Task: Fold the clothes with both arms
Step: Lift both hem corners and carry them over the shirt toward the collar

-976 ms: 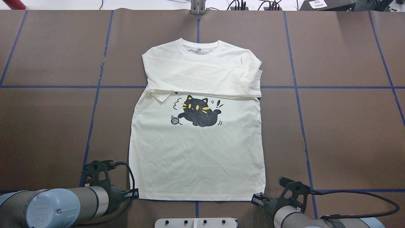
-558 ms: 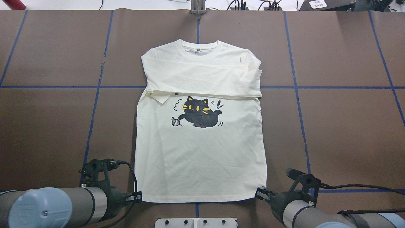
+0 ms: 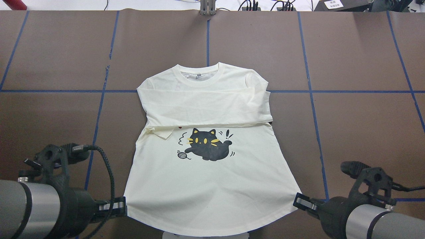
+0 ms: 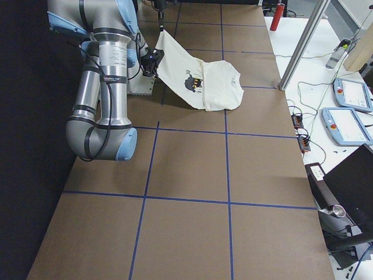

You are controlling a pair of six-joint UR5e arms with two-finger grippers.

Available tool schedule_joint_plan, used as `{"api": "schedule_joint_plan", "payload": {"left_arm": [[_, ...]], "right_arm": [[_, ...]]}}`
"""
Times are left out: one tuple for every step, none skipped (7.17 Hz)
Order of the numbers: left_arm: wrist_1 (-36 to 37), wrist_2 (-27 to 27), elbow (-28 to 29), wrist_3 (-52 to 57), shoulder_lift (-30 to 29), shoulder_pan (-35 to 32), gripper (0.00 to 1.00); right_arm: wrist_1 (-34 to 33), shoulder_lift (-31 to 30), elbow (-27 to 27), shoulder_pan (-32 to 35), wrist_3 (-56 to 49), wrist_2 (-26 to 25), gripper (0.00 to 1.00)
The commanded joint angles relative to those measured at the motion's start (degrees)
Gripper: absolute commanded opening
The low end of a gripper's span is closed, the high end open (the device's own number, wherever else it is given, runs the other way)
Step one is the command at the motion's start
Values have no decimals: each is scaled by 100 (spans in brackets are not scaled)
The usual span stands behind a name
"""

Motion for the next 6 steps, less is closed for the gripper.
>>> {"api": "schedule_joint_plan", "payload": {"left_arm": [[275, -172, 95, 886, -234, -765, 0], [275, -199, 192, 1335, -234, -1178, 0], [266, -199, 445, 1661, -277, -1443, 0], [275, -199, 735, 1847, -495, -1724, 0], [257, -199, 1077, 1884, -602, -1892, 0], [240, -190, 1481, 1884, -855, -2137, 0]], "right_arm": [[-737, 778, 104, 857, -225, 752, 0], [-1106, 1269, -1, 1358, -410, 1052, 0], [-1414, 1927, -446, 1885, -734, 1333, 0], [-1408, 2247, -885, 2290, -1129, 1423, 0], [-1339, 2337, -1281, 2773, -1489, 1589, 0], [-1181, 2529, -1825, 3326, -1832, 1930, 0]]}}
